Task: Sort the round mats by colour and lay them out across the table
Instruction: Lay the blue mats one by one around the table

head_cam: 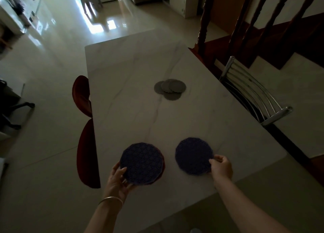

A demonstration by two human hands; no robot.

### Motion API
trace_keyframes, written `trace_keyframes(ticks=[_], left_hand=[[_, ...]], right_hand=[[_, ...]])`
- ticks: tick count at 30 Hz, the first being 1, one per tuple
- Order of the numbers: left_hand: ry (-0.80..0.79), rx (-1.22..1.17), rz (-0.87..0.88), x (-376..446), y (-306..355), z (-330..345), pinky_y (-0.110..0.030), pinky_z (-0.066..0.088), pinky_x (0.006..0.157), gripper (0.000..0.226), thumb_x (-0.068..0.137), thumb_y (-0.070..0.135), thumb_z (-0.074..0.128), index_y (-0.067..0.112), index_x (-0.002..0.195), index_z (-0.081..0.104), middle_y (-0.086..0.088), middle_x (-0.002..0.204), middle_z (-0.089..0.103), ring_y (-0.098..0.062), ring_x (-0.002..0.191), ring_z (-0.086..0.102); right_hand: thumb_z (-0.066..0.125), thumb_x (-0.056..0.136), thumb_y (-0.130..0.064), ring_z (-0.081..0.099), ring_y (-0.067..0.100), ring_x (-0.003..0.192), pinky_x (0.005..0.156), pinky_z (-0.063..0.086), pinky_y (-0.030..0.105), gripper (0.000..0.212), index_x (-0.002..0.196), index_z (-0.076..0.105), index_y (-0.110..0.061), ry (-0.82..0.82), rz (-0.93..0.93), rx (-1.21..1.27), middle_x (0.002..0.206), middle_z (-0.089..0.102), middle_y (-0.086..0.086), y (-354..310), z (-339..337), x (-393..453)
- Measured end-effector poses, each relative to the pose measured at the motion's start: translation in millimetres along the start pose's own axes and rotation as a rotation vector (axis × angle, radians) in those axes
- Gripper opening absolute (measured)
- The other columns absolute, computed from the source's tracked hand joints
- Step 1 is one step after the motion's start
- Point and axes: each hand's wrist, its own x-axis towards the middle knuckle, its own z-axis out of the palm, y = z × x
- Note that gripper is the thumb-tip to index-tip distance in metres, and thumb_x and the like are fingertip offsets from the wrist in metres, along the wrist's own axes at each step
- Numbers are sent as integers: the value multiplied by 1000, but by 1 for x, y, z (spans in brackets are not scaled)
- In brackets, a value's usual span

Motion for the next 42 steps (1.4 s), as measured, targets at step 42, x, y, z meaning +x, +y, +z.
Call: trace_keyframes(ticks=[42], left_hand=[[-853, 429, -323, 92, 191, -8, -52, 55, 78, 61, 66, 42, 79, 38, 122, 57, -3, 133, 56, -35, 115, 59]], right_hand=[[76, 76, -11, 65, 23, 82, 63, 59, 39, 42, 109, 59, -30, -62, -200, 334, 91, 60, 6, -97, 176, -222]])
